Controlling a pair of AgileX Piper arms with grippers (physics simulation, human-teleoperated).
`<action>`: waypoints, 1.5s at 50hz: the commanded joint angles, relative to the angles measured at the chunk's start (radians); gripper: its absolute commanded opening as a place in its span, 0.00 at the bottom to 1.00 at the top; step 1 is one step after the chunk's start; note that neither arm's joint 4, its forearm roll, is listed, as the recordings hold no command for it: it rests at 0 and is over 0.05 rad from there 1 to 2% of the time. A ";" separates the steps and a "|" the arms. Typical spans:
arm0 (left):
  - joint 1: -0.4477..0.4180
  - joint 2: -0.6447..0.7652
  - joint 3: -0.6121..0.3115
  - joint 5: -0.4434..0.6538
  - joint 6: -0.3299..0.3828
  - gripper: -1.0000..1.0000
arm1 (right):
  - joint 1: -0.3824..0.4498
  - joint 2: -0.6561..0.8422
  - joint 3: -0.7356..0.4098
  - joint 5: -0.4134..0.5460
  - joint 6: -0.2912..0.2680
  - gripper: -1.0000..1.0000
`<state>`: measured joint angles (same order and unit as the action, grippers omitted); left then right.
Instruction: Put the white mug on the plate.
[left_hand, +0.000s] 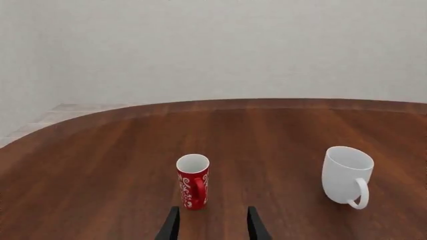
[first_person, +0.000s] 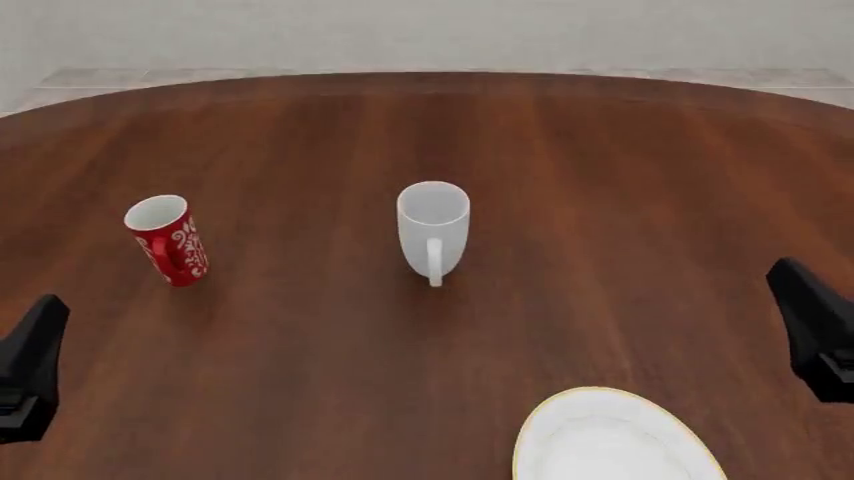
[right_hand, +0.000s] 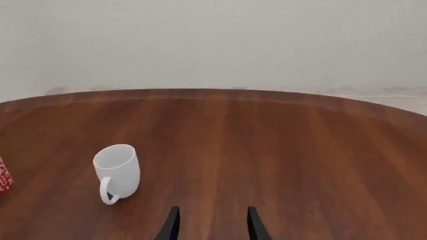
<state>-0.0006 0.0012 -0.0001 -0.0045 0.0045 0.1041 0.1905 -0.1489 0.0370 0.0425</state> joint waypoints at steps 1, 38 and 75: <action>0.002 0.000 0.000 -0.004 0.004 1.00 | 0.076 0.145 -0.097 0.037 0.039 1.00; 0.002 0.001 0.000 0.000 0.001 1.00 | 0.356 0.578 -0.493 0.357 0.287 1.00; 0.002 0.006 -0.001 -0.003 0.000 1.00 | 0.538 0.994 -0.708 0.327 0.390 1.00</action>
<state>-0.0009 0.0021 -0.0012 -0.0052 0.0058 0.5986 1.0802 -0.7975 0.3783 0.4100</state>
